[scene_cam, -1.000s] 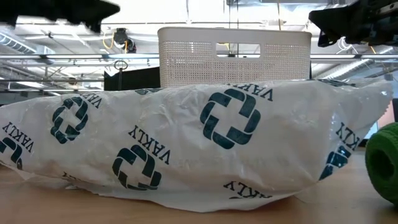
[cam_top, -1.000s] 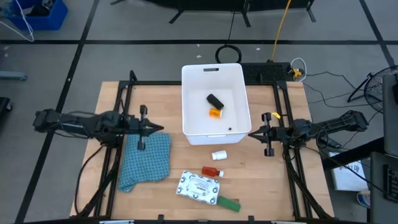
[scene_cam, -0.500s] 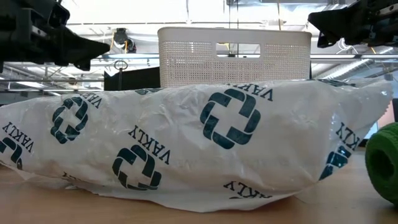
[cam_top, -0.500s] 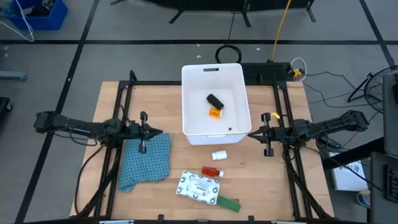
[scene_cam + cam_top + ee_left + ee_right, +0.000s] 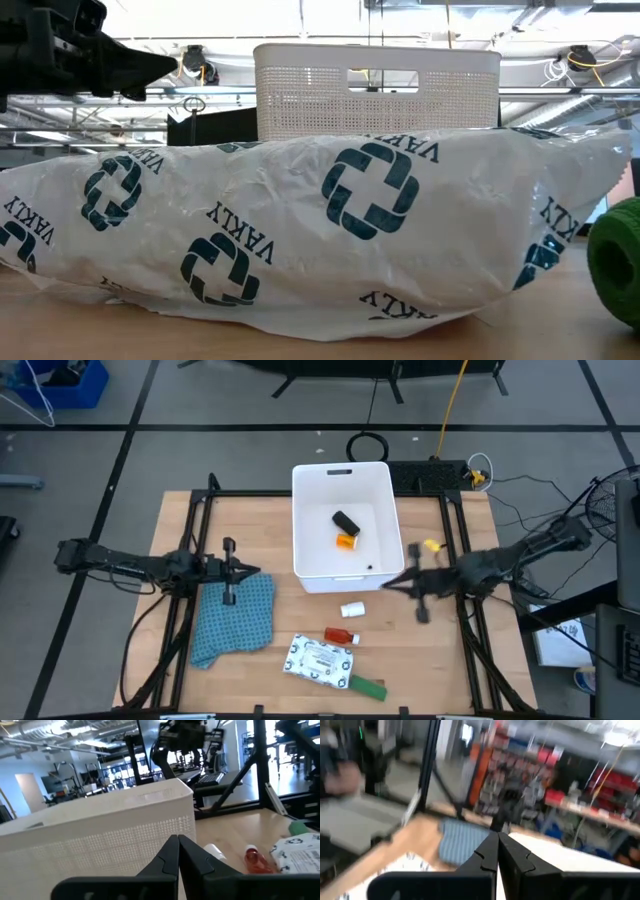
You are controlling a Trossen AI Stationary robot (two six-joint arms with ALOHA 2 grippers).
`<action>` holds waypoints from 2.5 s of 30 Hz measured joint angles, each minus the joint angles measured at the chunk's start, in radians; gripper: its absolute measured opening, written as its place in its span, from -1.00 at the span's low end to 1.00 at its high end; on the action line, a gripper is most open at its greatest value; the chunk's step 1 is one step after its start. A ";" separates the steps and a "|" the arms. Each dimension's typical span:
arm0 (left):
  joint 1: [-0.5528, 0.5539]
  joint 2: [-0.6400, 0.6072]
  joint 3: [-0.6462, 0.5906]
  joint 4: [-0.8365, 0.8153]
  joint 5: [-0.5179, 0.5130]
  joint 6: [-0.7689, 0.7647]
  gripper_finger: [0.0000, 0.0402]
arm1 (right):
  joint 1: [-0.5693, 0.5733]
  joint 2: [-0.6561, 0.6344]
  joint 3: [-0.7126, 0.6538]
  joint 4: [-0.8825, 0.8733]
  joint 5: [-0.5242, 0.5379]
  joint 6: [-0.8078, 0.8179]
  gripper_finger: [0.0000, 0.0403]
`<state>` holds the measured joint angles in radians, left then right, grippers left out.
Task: Pick & place medical supplies in basket/bin
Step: Put the small orange bottle in the white basket
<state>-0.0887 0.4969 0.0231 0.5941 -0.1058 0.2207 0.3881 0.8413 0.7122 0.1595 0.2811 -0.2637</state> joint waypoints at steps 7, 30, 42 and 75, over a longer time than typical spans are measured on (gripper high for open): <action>0.000 0.000 0.000 0.016 0.000 0.011 -0.89 | 0.128 0.386 0.335 -0.248 0.142 0.039 -0.97; 0.000 0.000 0.000 0.008 0.000 -0.055 -0.81 | 0.207 0.834 0.302 -0.321 0.201 0.746 0.24; 0.000 0.000 0.000 0.008 0.000 -0.077 -0.81 | 0.223 0.940 0.282 -0.252 0.165 0.857 0.12; 0.000 0.000 0.001 0.008 0.000 -0.078 -0.81 | 0.201 0.792 0.282 -0.286 0.168 0.604 -0.39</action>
<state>-0.0884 0.4972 0.0238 0.6018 -0.1062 0.1429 0.5894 1.6335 0.9947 -0.1262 0.4491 0.3400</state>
